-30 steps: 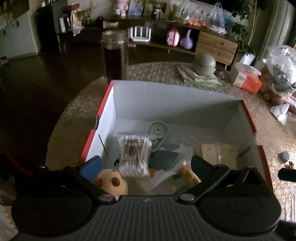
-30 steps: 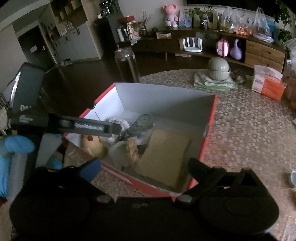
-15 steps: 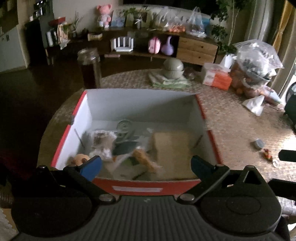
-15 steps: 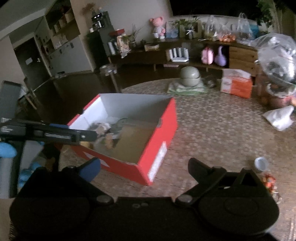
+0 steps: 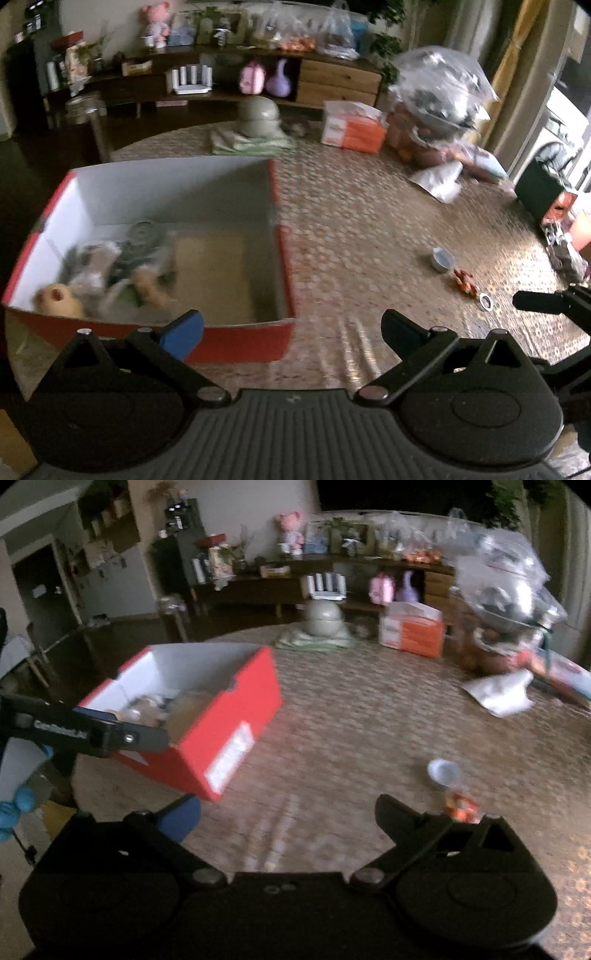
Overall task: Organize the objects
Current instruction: 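Withdraw both grippers from the box back over the table, then grasp the small white cup with the left gripper while the right gripper grasps the orange keychain toy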
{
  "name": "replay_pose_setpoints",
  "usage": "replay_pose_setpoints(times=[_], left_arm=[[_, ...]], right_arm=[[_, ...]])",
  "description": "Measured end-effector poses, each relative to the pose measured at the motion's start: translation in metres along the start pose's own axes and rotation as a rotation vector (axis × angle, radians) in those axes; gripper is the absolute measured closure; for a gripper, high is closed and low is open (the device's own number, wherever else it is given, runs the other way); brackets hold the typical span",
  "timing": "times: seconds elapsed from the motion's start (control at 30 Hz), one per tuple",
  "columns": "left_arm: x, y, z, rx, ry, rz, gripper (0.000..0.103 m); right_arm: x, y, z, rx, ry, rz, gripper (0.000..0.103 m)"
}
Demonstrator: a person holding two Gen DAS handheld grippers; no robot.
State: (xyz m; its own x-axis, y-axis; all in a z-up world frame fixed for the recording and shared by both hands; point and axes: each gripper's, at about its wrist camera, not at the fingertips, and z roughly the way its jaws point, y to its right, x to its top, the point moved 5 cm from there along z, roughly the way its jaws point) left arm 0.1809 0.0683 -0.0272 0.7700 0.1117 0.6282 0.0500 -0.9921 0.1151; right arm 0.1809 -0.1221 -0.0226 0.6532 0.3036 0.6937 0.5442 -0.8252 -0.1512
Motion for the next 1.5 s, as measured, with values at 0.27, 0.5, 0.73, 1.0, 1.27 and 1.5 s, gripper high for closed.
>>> replay_pose_setpoints(times=[0.27, 0.5, 0.73, 1.0, 1.27, 1.5], left_arm=[[0.009, 0.064, 0.037, -0.044, -0.032, 0.068, 0.0], [0.022, 0.127, 0.08, -0.039, -0.057, 0.191, 0.0], [0.031, 0.181, 0.131, -0.02, -0.112, 0.304, 0.0], [0.058, 0.205, 0.177, -0.035, -0.168, 0.216, 0.0], [0.059, 0.218, 0.218, -0.074, -0.263, 0.144, 0.0], [0.059, 0.227, 0.235, -0.053, -0.276, 0.15, 0.0]], right_arm=[[-0.031, 0.074, -0.001, -0.097, -0.041, 0.039, 0.004], [-0.044, 0.118, 0.004, -0.13, -0.053, 0.079, 0.004], [-0.048, 0.147, 0.021, -0.147, -0.073, 0.09, 0.006], [-0.045, 0.17, 0.043, -0.163, -0.071, 0.1, 0.01], [-0.043, 0.168, 0.061, -0.161, -0.062, 0.045, 0.018], [-0.039, 0.164, 0.077, -0.161, -0.068, 0.017, 0.026]])
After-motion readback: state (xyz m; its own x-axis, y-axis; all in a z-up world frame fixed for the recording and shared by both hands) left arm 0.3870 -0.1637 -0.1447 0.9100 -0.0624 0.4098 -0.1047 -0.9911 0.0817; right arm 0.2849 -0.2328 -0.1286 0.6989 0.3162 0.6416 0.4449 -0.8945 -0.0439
